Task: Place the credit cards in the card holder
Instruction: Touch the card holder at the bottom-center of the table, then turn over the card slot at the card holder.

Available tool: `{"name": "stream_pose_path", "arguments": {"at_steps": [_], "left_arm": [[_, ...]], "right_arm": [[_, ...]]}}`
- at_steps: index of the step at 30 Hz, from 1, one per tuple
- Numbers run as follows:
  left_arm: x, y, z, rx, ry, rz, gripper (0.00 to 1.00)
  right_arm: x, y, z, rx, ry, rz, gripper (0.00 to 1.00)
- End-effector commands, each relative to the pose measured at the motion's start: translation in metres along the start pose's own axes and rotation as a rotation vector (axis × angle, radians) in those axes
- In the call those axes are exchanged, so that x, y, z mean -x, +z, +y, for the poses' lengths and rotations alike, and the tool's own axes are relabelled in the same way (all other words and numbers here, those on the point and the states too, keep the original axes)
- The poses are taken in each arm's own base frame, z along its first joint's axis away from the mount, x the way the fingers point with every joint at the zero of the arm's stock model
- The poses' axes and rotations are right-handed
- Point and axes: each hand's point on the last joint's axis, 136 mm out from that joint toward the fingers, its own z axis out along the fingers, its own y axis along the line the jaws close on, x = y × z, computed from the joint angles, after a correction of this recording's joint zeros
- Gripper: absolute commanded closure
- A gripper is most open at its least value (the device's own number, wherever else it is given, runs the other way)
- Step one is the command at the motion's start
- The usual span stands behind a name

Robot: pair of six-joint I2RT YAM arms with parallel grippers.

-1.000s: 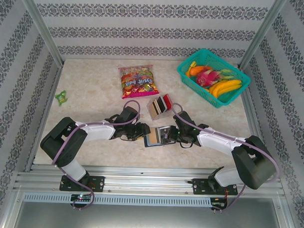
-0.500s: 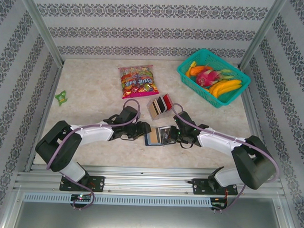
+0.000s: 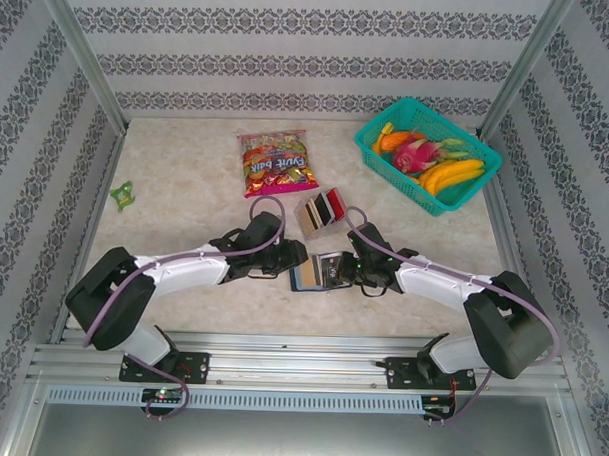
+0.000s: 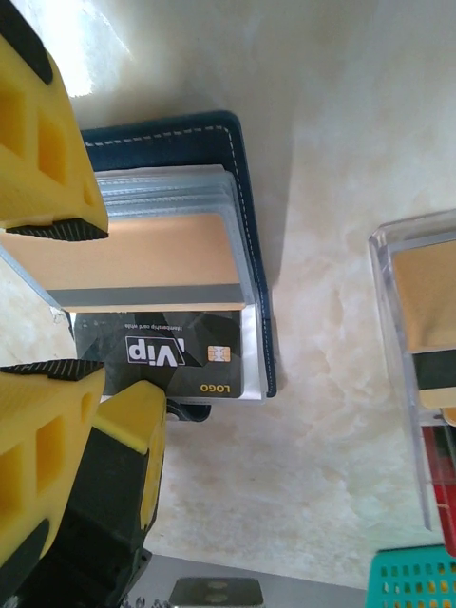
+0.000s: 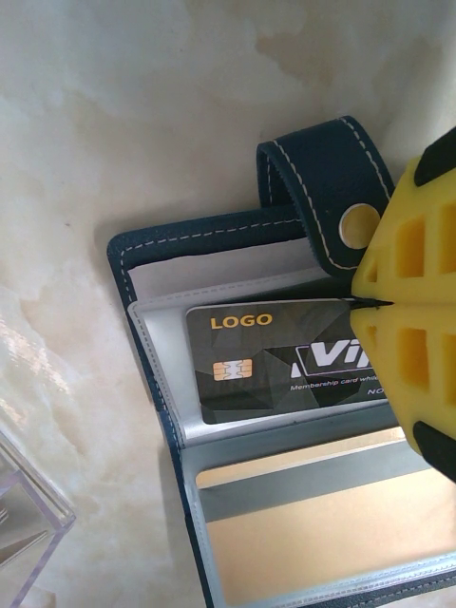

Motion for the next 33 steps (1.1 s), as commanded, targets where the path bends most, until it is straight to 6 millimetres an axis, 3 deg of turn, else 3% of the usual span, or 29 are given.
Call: {"name": "stream_pose_path", "arguments": {"at_steps": [1, 10, 17, 23, 28, 33], "left_arm": [[-0.006, 0.011, -0.007, -0.016, 0.002, 0.031, 0.58], [-0.011, 0.026, 0.004, 0.016, -0.015, 0.057, 0.55], [-0.011, 0.026, 0.003, 0.010, -0.009, 0.056, 0.68], [-0.013, 0.022, 0.003, 0.003, 0.002, 0.053, 0.72], [-0.012, 0.019, -0.001, 0.001, 0.010, 0.053, 0.68], [-0.007, 0.008, 0.002, 0.035, 0.013, 0.016, 0.59]], "right_arm": [[-0.005, 0.002, -0.015, -0.057, 0.011, 0.021, 1.00], [-0.006, 0.001, -0.016, -0.060, 0.009, 0.022, 1.00], [-0.008, 0.003, -0.017, -0.062, 0.010, 0.029, 1.00], [-0.008, 0.002, -0.018, -0.066, 0.011, 0.025, 1.00], [-0.008, 0.002, -0.018, -0.068, 0.012, 0.027, 1.00], [-0.008, 0.001, -0.018, -0.068, 0.011, 0.025, 1.00]]}}
